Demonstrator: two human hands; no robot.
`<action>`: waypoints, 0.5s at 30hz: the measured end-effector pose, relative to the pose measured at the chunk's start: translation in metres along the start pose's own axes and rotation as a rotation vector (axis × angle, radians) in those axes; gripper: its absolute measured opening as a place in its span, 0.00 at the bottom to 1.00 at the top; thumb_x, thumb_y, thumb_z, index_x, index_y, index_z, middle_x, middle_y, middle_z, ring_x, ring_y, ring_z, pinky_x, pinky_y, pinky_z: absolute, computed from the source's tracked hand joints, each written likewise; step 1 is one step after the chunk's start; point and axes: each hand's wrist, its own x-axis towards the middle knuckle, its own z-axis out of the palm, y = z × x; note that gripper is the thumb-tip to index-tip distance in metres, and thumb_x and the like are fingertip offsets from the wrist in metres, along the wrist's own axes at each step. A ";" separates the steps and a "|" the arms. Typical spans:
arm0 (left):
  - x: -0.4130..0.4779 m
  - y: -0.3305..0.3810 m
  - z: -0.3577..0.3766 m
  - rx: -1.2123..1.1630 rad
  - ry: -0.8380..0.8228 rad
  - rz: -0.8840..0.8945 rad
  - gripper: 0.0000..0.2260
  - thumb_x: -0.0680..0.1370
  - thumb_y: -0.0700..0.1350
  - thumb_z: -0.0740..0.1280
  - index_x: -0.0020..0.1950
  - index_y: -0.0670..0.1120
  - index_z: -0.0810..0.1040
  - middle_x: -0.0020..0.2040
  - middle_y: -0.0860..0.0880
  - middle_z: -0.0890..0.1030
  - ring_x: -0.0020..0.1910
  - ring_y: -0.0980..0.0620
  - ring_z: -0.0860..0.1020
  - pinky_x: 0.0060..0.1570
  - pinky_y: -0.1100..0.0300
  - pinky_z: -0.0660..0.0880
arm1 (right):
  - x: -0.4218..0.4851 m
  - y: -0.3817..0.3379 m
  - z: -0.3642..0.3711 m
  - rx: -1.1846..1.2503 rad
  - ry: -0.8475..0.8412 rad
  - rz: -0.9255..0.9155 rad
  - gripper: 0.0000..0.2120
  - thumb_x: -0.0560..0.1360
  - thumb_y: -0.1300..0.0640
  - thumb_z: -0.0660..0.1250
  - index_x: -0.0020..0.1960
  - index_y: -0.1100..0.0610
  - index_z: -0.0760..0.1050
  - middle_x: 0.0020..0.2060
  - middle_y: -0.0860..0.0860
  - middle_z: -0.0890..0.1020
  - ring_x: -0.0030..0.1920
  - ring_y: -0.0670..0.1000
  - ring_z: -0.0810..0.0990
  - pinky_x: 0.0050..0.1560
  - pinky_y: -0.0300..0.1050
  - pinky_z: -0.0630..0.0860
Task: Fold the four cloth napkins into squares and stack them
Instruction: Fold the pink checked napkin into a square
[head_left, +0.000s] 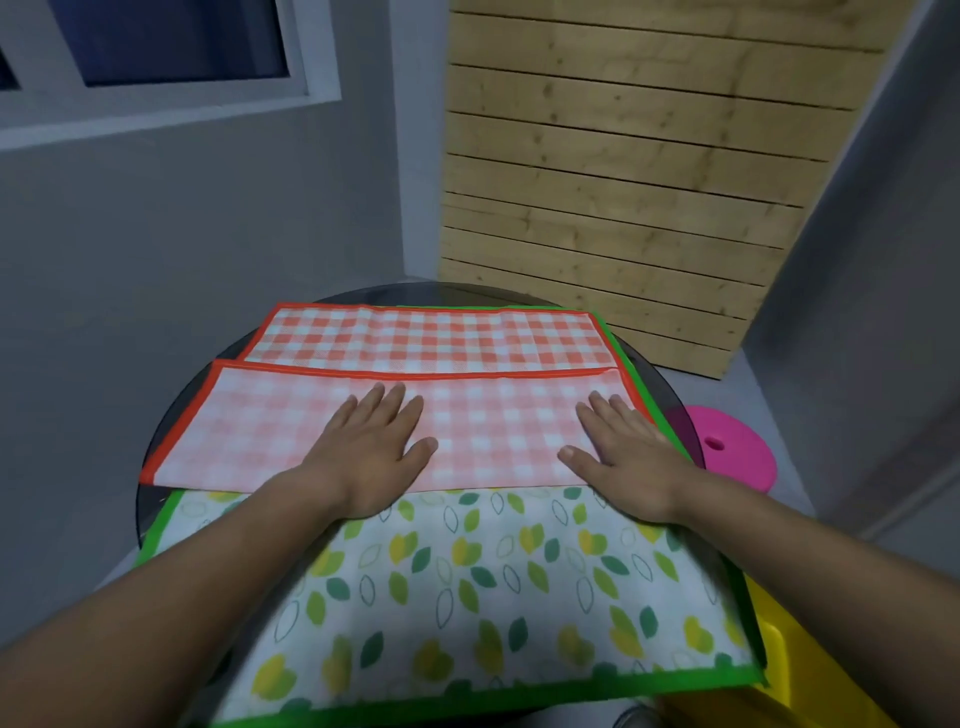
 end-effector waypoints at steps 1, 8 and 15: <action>0.001 0.000 -0.002 -0.007 -0.006 -0.002 0.31 0.82 0.64 0.42 0.82 0.53 0.44 0.82 0.49 0.41 0.80 0.48 0.38 0.78 0.48 0.40 | 0.001 -0.002 -0.003 0.014 0.017 0.011 0.35 0.79 0.32 0.44 0.80 0.49 0.45 0.80 0.47 0.44 0.79 0.50 0.40 0.78 0.51 0.43; 0.018 -0.001 -0.023 -0.045 0.249 0.041 0.19 0.80 0.62 0.55 0.62 0.53 0.72 0.59 0.52 0.74 0.60 0.48 0.70 0.61 0.51 0.67 | 0.061 -0.008 -0.038 0.122 0.424 0.051 0.18 0.77 0.44 0.61 0.61 0.54 0.76 0.57 0.52 0.80 0.58 0.56 0.76 0.60 0.53 0.73; 0.033 -0.004 -0.005 -0.106 0.184 0.003 0.27 0.81 0.65 0.50 0.78 0.57 0.59 0.80 0.53 0.58 0.79 0.48 0.55 0.75 0.49 0.53 | 0.157 0.024 -0.062 0.599 0.501 0.301 0.10 0.75 0.55 0.68 0.56 0.56 0.77 0.43 0.52 0.81 0.43 0.54 0.80 0.49 0.46 0.78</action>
